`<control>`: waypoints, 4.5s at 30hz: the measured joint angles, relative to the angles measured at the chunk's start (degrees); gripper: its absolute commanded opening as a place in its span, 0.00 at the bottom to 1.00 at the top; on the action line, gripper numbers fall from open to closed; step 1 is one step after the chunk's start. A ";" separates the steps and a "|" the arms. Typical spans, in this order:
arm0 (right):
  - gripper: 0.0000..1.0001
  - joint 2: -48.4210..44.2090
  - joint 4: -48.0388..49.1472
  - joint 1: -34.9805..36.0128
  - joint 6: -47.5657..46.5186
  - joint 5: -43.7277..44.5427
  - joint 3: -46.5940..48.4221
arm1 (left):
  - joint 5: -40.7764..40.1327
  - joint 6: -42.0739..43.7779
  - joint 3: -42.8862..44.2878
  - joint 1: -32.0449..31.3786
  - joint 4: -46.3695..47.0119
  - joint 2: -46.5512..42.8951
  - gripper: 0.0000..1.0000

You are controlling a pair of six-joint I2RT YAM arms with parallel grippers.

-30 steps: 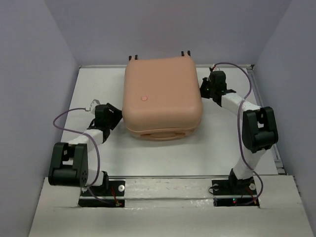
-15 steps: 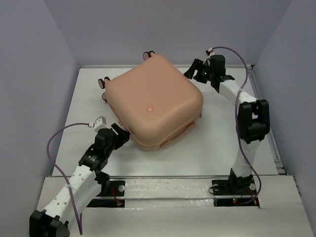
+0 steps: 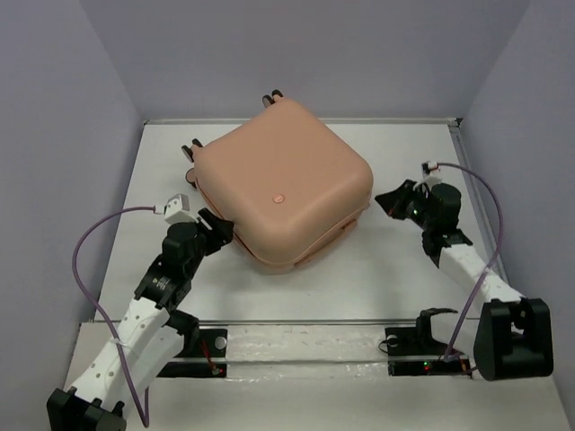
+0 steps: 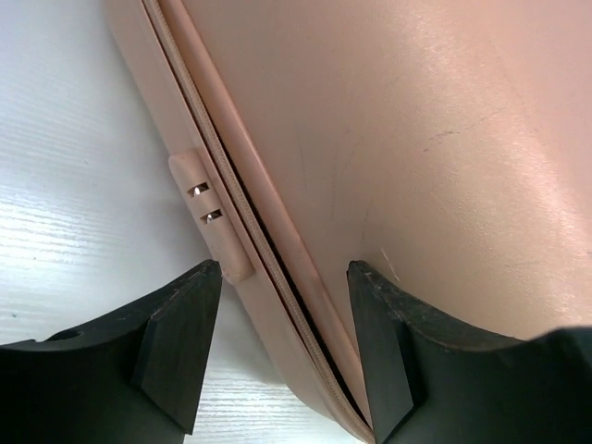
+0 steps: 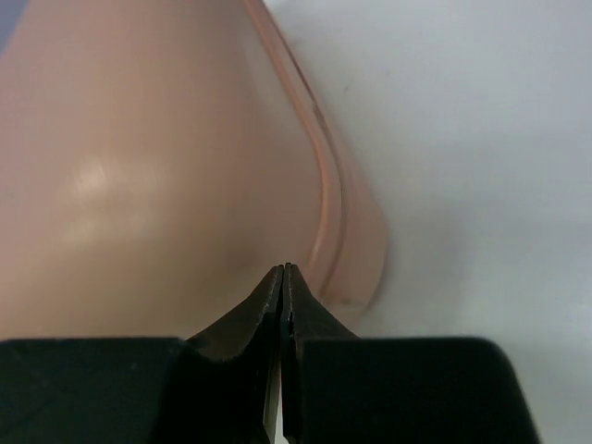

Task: Pack the luggage

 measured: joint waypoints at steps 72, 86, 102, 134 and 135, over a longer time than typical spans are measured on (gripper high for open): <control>0.40 12.63 30.34 12.26 -12.35 -3.06 -12.11 | -2.54 0.37 13.88 -42.56 1.60 10.29 0.75; 0.44 18.62 41.27 3.37 -3.76 -4.72 -17.46 | -15.65 -3.21 8.44 -49.37 8.63 24.24 0.76; 0.60 31.45 50.56 1.66 -4.35 -19.39 -8.26 | -12.41 -2.91 6.84 -38.56 5.77 14.86 0.75; 0.07 29.75 45.64 3.23 -5.29 -22.03 -5.62 | -20.48 -7.80 7.21 -30.67 -14.23 3.87 0.81; 0.07 27.17 42.88 5.01 -7.28 -17.38 -6.64 | -19.69 -7.13 7.21 -30.56 -13.14 4.79 0.81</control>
